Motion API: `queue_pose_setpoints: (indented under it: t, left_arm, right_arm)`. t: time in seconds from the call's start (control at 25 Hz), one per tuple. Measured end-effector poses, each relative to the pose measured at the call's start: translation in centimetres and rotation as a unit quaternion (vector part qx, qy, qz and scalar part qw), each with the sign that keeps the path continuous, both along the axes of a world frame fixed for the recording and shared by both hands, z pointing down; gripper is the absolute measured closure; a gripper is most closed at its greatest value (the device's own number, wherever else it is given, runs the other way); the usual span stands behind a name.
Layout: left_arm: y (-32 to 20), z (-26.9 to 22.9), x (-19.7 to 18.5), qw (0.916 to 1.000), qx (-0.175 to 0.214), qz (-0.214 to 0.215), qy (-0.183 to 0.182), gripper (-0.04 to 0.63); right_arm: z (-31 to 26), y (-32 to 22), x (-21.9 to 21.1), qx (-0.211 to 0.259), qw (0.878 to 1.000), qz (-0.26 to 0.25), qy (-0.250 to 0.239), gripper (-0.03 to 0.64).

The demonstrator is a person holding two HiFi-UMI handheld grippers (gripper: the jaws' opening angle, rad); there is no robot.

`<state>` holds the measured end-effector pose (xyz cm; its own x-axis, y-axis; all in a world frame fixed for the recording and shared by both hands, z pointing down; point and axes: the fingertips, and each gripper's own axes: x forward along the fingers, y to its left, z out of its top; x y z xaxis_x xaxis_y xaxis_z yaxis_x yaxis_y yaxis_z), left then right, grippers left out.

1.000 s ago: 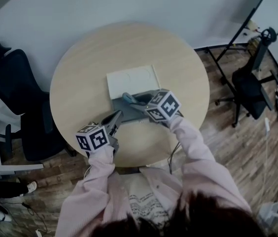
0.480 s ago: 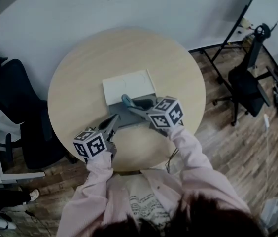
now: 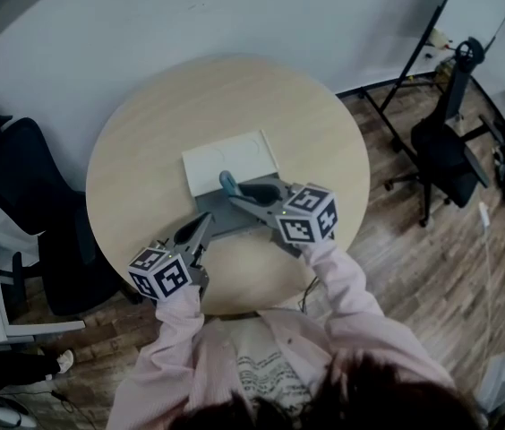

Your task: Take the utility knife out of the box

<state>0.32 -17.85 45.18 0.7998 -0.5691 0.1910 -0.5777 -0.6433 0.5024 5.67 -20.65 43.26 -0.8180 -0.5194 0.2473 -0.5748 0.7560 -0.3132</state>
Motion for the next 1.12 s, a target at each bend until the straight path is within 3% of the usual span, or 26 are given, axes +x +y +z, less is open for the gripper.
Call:
queue_pose_setpoints:
  t: [0.64,0.8,1.12]
  left_arm:
    - [1.4,-2.9,-0.1,0.9978,0.065,0.008,0.003,0.588]
    - [1.6,-4.0,-0.2,0.9965,0.082,0.010,0.013,0.588]
    - [1.9,-5.0,-0.4,0.9941,0.109,0.008,0.000,0.588]
  right_arm:
    - [-2.5,1.4,1.8,0.011,0.993,0.055,-0.101,0.477]
    - [-3.1,1.6,2.0,0.017,0.992,0.062,-0.111,0.477]
    - [-3.7,2.1,2.3,0.038,0.991,0.068,-0.112,0.477]
